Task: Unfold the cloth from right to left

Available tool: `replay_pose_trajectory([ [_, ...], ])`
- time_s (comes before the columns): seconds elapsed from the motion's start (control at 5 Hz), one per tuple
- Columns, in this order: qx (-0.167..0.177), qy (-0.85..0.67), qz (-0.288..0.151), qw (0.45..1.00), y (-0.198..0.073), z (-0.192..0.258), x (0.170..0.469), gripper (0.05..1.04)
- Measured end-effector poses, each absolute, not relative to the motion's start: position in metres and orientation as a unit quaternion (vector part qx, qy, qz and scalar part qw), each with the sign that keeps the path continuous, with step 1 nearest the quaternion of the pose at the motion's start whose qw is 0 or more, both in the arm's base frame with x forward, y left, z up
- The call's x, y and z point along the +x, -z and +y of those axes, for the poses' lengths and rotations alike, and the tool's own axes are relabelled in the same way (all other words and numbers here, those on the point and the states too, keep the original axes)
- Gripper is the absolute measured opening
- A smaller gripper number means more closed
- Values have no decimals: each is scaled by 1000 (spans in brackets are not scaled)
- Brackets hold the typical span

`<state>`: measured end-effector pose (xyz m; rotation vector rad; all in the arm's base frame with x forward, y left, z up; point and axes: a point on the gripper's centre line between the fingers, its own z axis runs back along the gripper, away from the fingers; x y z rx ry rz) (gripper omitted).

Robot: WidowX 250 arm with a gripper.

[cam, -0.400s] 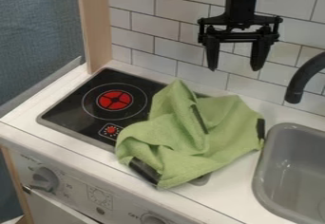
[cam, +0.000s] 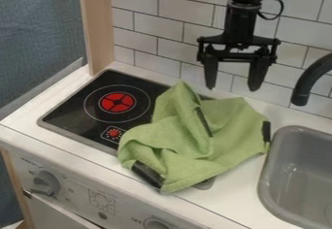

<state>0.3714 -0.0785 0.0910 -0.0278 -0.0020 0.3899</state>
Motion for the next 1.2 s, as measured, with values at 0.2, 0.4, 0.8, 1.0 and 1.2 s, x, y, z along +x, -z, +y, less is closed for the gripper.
replay_pose_trajectory([
  [0.2, -6, -201, 11, 980, -80, -76, 363, 999],
  [0.4, 5, -212, 12, 977, -79, -71, 353, 999],
  [0.8, 20, -278, 0, 960, -69, -63, 339, 999],
  [1.0, -4, -282, -25, 959, -65, -68, 348, 999],
  [1.2, -3, -274, -13, 962, -49, -70, 349, 999],
])
